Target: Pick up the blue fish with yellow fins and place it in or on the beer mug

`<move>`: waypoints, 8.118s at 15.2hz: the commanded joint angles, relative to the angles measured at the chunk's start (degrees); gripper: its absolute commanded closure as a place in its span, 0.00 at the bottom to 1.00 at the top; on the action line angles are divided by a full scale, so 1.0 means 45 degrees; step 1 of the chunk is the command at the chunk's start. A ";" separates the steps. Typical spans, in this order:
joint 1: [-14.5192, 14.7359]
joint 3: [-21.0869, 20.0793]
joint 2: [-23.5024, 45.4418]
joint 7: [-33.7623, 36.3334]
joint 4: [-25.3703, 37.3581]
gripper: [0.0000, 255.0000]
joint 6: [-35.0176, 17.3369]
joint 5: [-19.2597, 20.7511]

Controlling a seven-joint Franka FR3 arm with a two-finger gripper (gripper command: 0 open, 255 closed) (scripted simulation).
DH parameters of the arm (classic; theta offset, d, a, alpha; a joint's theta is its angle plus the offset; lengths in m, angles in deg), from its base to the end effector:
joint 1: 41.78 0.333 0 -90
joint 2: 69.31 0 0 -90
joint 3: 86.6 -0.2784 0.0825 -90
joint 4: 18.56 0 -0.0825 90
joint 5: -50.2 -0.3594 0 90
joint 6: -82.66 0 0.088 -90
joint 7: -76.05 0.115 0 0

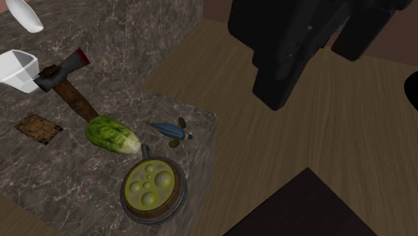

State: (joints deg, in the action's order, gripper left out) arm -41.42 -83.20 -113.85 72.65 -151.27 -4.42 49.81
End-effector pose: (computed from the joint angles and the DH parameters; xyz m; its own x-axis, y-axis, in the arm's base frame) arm 0.3056 -0.0199 0.5661 0.9996 0.0244 -0.0170 0.0235 -0.9985 -0.0495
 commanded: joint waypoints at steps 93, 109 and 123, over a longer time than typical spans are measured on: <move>-0.0556 0.0881 1.8194 -0.3999 0.8751 1.00 -0.6421 -0.4966; -0.0495 0.1078 1.6706 -0.3364 0.9211 1.00 -0.4569 -0.4555; 0.0944 0.0661 1.2172 -0.2139 0.3304 1.00 -0.6432 -0.4469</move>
State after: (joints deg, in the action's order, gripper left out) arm -37.77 -79.91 -57.29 62.38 -133.98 -32.42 29.77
